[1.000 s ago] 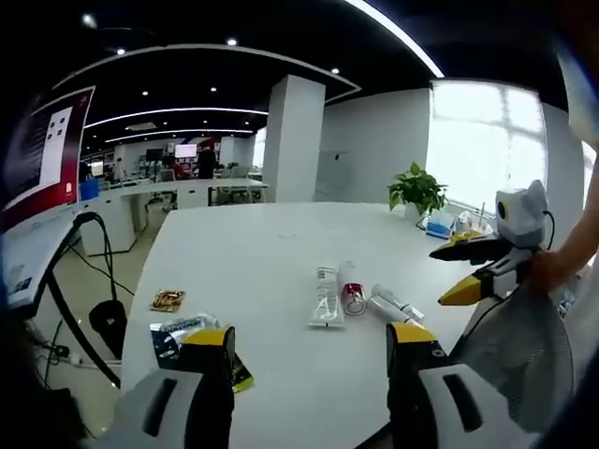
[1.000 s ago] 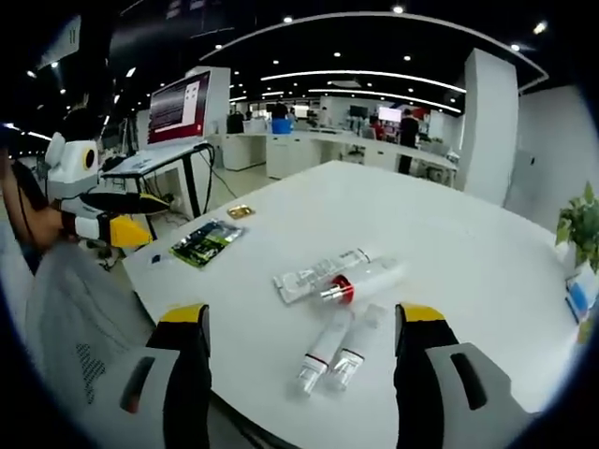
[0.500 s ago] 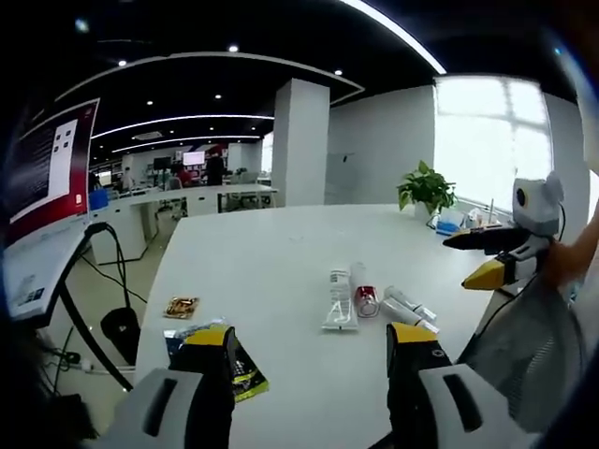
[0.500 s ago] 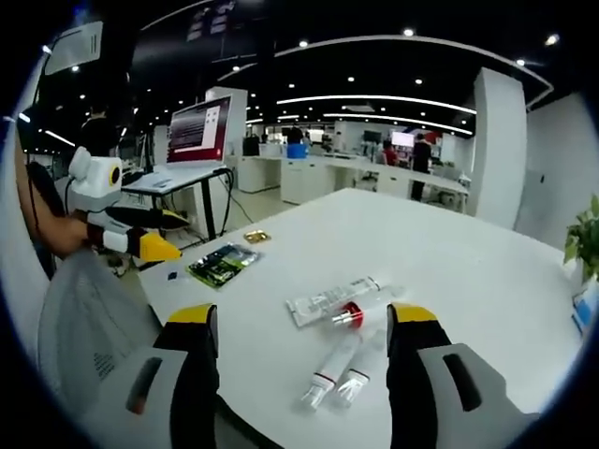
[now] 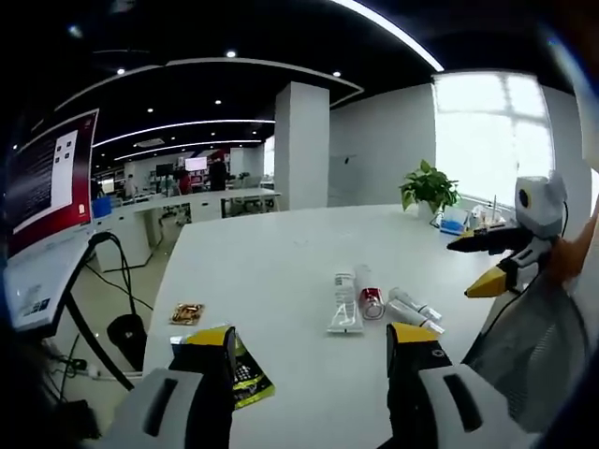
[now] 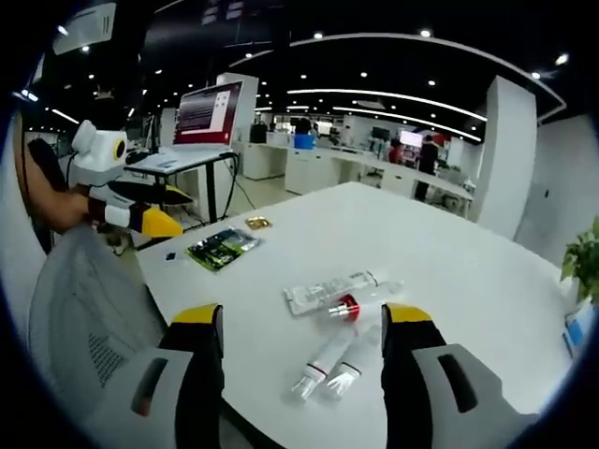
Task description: Arrange the skincare products in the storage area until every visible bottle or jar stands upright without overlapping.
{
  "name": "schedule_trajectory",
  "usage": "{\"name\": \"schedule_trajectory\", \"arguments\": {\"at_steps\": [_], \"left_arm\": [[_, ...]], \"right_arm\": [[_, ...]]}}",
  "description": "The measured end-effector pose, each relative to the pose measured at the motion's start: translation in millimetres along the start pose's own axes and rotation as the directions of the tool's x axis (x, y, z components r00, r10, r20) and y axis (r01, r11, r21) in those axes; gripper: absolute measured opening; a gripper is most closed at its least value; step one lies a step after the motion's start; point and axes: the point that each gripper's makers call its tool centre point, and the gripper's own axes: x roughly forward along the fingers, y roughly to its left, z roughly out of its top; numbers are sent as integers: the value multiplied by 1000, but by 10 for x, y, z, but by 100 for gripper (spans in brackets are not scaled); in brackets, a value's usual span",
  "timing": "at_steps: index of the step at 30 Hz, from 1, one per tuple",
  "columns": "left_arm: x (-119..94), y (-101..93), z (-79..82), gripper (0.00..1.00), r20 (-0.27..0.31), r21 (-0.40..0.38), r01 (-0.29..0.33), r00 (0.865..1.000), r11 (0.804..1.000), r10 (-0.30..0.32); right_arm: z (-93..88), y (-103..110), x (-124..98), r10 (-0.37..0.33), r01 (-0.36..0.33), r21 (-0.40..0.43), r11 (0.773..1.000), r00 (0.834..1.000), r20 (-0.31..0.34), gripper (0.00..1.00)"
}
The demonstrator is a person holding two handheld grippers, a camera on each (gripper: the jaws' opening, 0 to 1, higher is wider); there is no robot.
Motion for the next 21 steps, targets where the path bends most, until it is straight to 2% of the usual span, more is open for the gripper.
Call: {"name": "schedule_trajectory", "arguments": {"at_steps": [21], "left_arm": [[4, -71, -12, 68, -6, 36, 23, 1000, 999, -23]], "right_arm": [[-5, -4, -32, -3, 2, -30, 1000, 1000, -4, 59]]}}
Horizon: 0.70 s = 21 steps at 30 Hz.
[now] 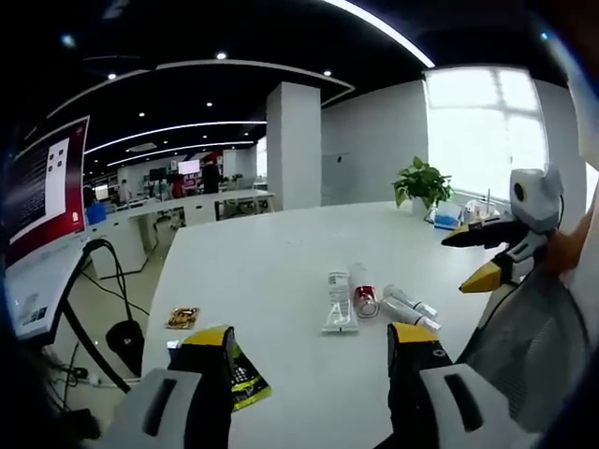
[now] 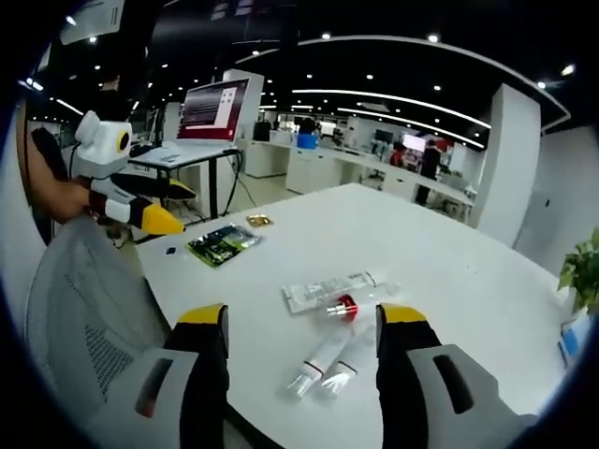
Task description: Arrange the skincare products in the storage area until every visible bottle or jar stands upright without overlapping.
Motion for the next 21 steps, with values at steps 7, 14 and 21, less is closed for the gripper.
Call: {"name": "schedule_trajectory", "arguments": {"at_steps": [7, 14, 21], "left_arm": [[-6, 33, 18, 68, 8, -12, -12, 1000, 1000, 12], [2, 11, 11, 73, 8, -26, 2, 1000, 1000, -2], [15, -29, -16, 75, -3, 14, 13, 1000, 1000, -13]], "right_arm": [[-10, -18, 2, -9, 9, -4, 1000, 1000, -5, 59], [-19, -39, 10, -20, 20, -9, 1000, 1000, -12, 60], [42, -123, -1, -23, 22, 75, 997, 1000, 13, 63]]}}
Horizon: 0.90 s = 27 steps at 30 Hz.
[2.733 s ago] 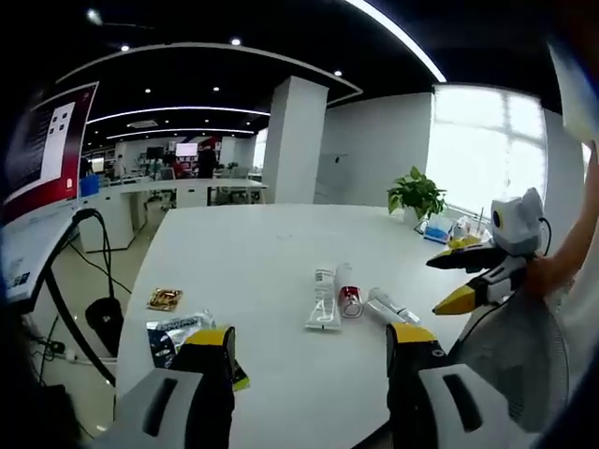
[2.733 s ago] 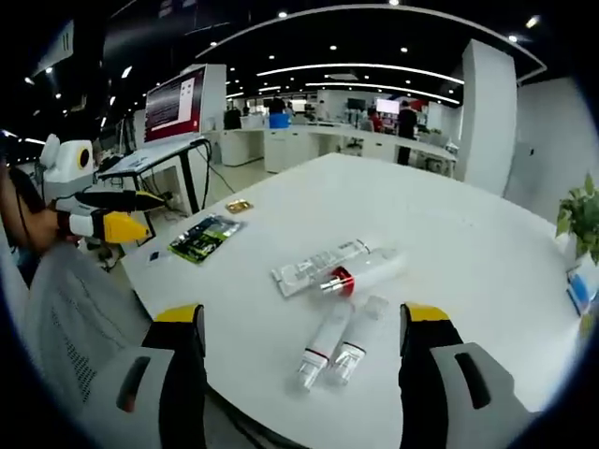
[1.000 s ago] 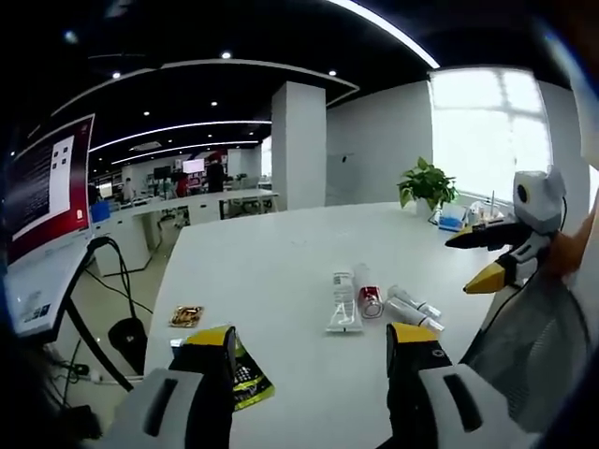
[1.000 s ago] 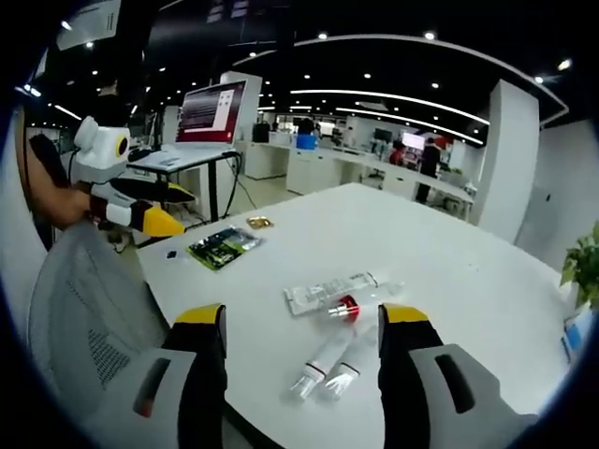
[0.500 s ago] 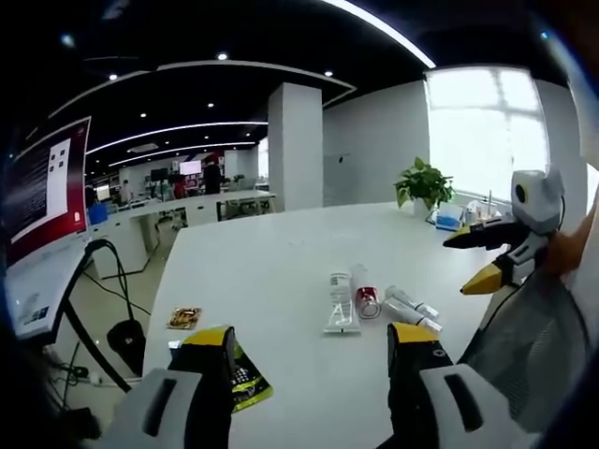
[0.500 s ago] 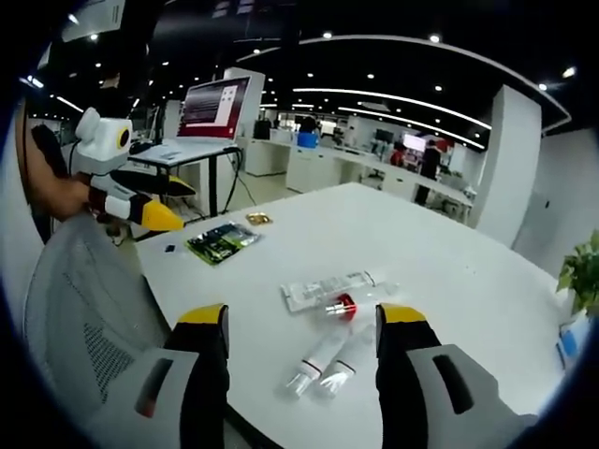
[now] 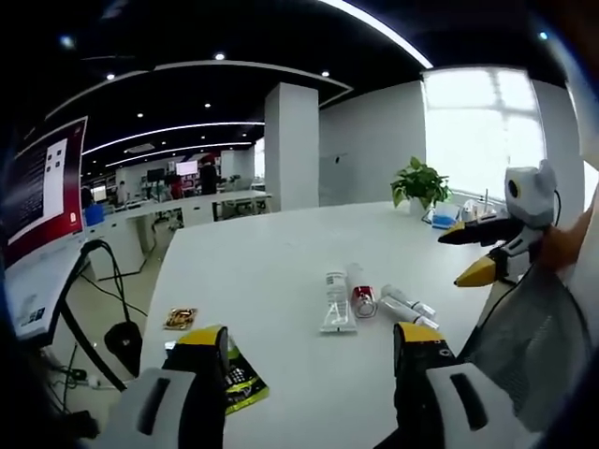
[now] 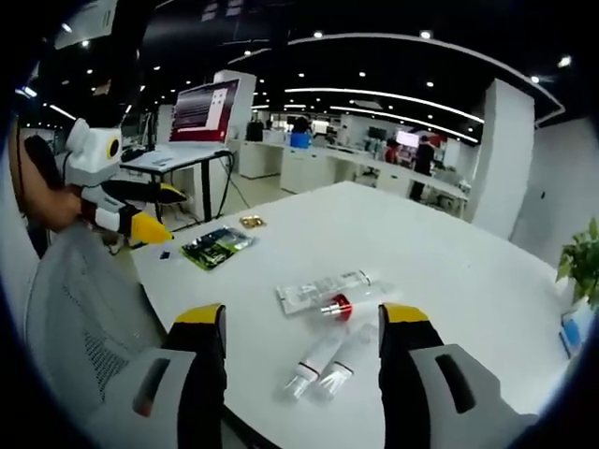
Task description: Arrange the skincare products in the storage area until every visible bottle or jar stands upright without overlapping.
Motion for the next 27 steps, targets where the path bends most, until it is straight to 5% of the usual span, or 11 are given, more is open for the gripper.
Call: {"name": "schedule_trajectory", "arguments": {"at_steps": [5, 21, 27], "left_arm": [[-6, 24, 16, 76, 8, 5, -11, 1000, 1000, 11], [-20, 67, 28, 77, 15, 32, -38, 999, 999, 37], [-16, 55, 39, 78, 14, 38, -40, 999, 998, 40]], "right_arm": [[41, -50, -16, 9, -9, 52, 999, 1000, -2, 65], [659, -581, 201, -13, 20, -111, 994, 998, 63, 60], [744, -642, 280, 24, -18, -174, 985, 999, 31, 58]]}}
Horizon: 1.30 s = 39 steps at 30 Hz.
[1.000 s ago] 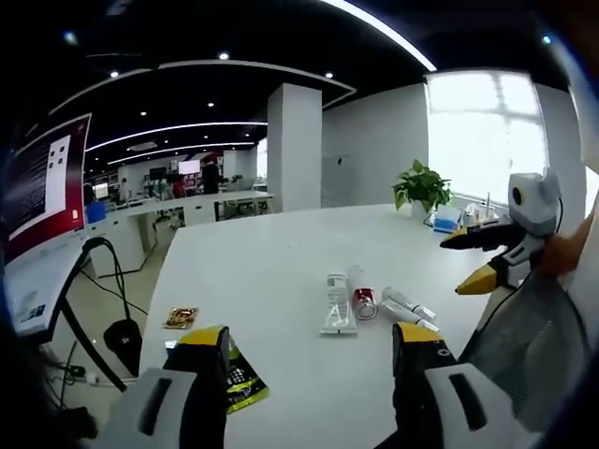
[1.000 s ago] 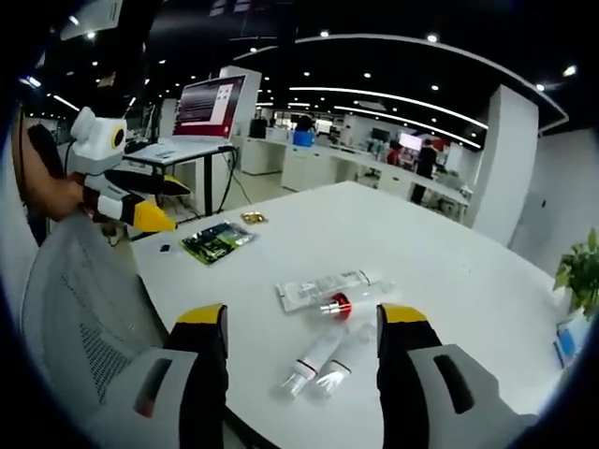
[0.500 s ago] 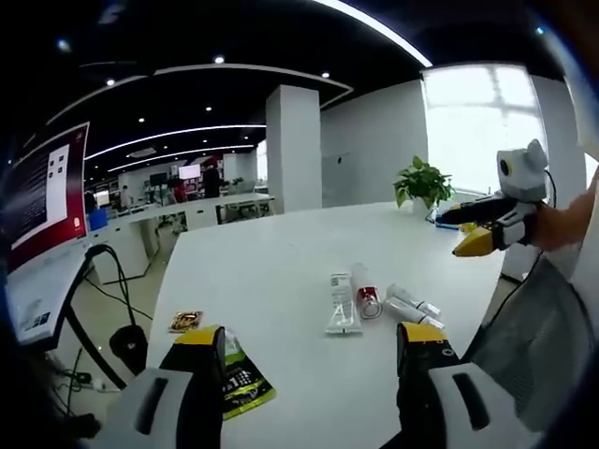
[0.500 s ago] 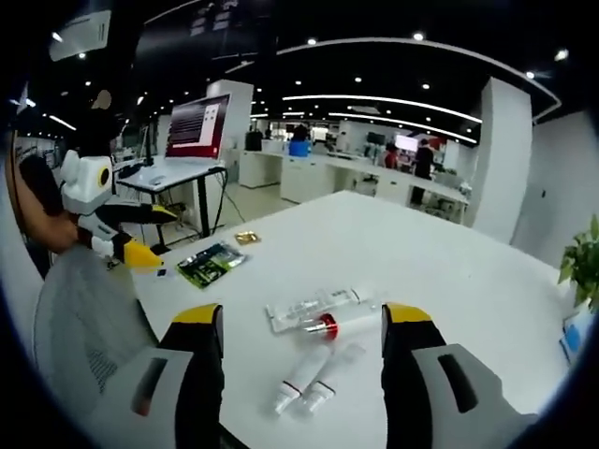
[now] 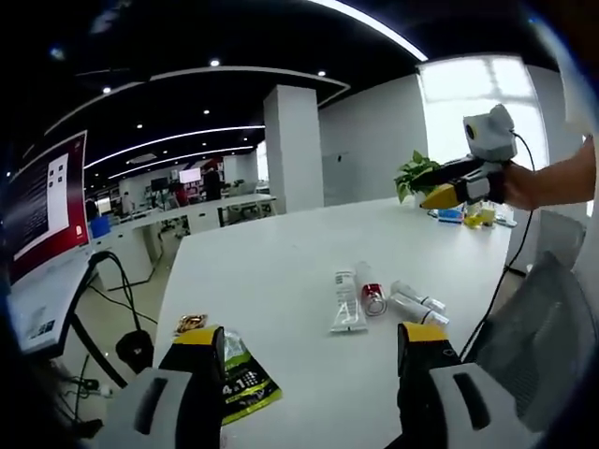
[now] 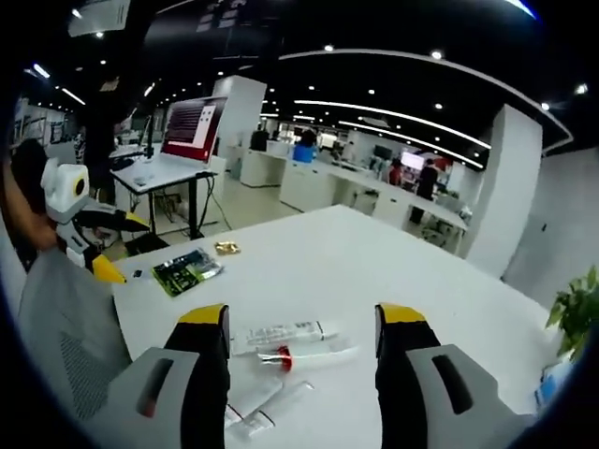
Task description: Arrange the skincare products in the storage area until every visible bottle or jar stands upright without overlapping.
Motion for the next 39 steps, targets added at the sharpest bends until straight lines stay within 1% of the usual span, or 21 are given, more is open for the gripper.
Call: {"name": "schedule_trajectory", "arguments": {"at_steps": [4, 9, 11, 15, 20, 22, 24, 25, 27, 28, 29, 30, 31, 32, 33, 34, 35, 37, 39], "left_arm": [[-3, -3, 2, 78, 2, -6, 3, 1000, 1000, -3], [-2, 3, -10, 78, -1, -5, 5, 1000, 1000, -5], [-1, 3, -16, 77, -3, -3, 6, 1000, 1000, -6], [9, -7, -42, 77, -15, 1, 13, 1000, 1000, -13], [19, -19, -72, 77, -29, 9, 17, 999, 1000, -16], [23, -23, -81, 77, -34, 14, 18, 999, 1000, -17], [26, -24, -90, 77, -39, 15, 17, 999, 1000, -17], [26, -19, -94, 77, -40, 17, 17, 999, 1000, -16], [26, -20, -91, 77, -39, 17, 16, 999, 1000, -16], [26, -18, -92, 77, -40, 18, 15, 999, 1000, -14], [27, -16, -95, 77, -42, 19, 14, 999, 1000, -13], [27, -14, -98, 77, -44, 20, 12, 999, 1000, -12], [28, -10, -102, 77, -44, 22, 11, 999, 1000, -10], [29, -5, -104, 77, -46, 26, 10, 999, 1000, -9], [29, -4, -102, 77, -45, 27, 9, 999, 1000, -8], [28, -2, -100, 77, -43, 29, 8, 999, 1000, -7], [27, -1, -101, 77, -44, 30, 7, 999, 1000, -6], [28, 5, -107, 77, -47, 32, 5, 999, 999, -3], [30, 8, -111, 77, -47, 34, 4, 999, 999, -3]], "right_arm": [[-41, -56, 66, 21, -23, -53, 998, 999, -35, 58], [-77, -101, 148, 47, -52, -69, 996, 997, -67, 59], [-102, -96, 189, 64, -72, -92, 993, 994, -93, 58], [-72, -83, 254, 90, -105, -137, 985, 990, -107, 58], [-48, -104, 373, 131, -160, -209, 965, 981, -145, 57], [-47, -106, 429, 152, -189, -235, 953, 974, -170, 56], [-43, -105, 483, 170, -220, -275, 936, 966, -192, 55], [-51, -118, 522, 173, -235, -311, 921, 961, -214, 54], [-64, -127, 577, 178, -255, -346, 903, 954, -240, 53], [-80, -128, 623, 186, -274, -366, 889, 948, -257, 53], [-97, -118, 650, 198, -294, -375, 879, 941, -273, 53], [-101, -116, 698, 204, -302, -371, 878, 938, -281, 53], [-108, -115, 726, 212, -314, -377, 871, 934, -289, 53], [-147, -117, 763, 224, -343, -390, 855, 921, -320, 52], [-162, -141, 797, 216, -345, -399, 850, 918, -333, 51], [-179, -154, 827, 215, -356, -413, 838, 912, -349, 51], [-200, -151, 870, 227, -377, -416, 827, 902, -367, 50], [-226, -150, 928, 242, -402, -408, 820, 888, -390, 49], [-257, -173, 1006, 246, -422, -415, 806, 876, -414, 50]]}}
